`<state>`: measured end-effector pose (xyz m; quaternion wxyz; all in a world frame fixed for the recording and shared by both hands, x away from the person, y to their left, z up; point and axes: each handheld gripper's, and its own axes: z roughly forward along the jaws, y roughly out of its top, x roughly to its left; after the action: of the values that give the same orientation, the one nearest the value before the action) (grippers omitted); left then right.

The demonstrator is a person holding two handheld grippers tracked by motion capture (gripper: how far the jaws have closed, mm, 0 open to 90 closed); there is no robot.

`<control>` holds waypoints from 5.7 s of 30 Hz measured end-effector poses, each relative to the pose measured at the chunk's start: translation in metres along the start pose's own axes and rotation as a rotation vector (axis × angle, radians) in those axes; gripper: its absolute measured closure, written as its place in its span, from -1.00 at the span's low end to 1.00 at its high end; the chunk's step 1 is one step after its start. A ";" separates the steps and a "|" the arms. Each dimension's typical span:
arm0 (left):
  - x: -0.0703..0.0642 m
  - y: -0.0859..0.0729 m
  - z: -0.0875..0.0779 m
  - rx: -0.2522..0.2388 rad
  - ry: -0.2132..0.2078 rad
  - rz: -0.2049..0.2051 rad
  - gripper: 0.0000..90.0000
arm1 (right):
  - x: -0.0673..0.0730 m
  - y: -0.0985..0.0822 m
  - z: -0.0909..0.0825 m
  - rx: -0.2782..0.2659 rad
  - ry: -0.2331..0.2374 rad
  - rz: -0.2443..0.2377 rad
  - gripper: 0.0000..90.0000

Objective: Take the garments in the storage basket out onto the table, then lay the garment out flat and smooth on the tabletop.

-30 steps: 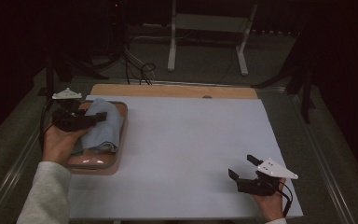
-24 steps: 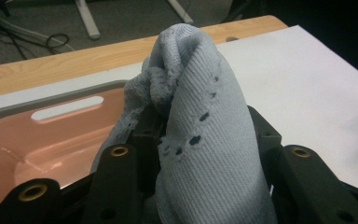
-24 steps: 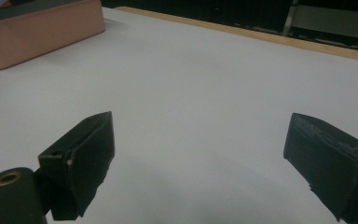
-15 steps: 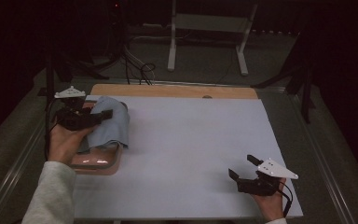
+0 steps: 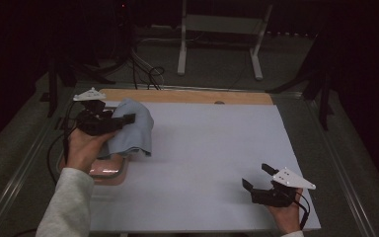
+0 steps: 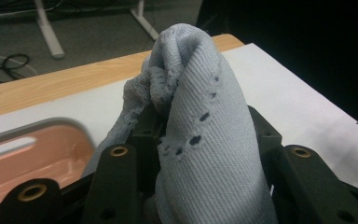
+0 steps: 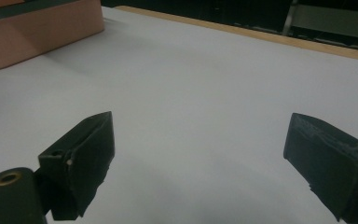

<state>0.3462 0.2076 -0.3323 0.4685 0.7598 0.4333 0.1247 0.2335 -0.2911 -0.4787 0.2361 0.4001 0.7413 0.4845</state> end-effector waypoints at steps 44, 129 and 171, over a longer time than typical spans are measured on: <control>-0.082 0.016 0.106 0.025 -0.198 0.052 0.27 | 0.000 0.000 0.000 -0.001 0.004 -0.001 -0.80; -0.069 -0.019 0.084 -0.072 -0.151 0.115 -0.99 | 0.001 0.000 0.002 0.004 0.008 -0.009 -0.80; -0.059 -0.067 0.062 -0.024 -0.019 0.142 -0.99 | 0.002 0.000 0.003 0.005 0.007 -0.012 -0.80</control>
<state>0.3122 0.1368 -0.4071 0.4718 0.7840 0.3722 0.1557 0.2347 -0.2876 -0.4795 0.2353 0.3945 0.7458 0.4825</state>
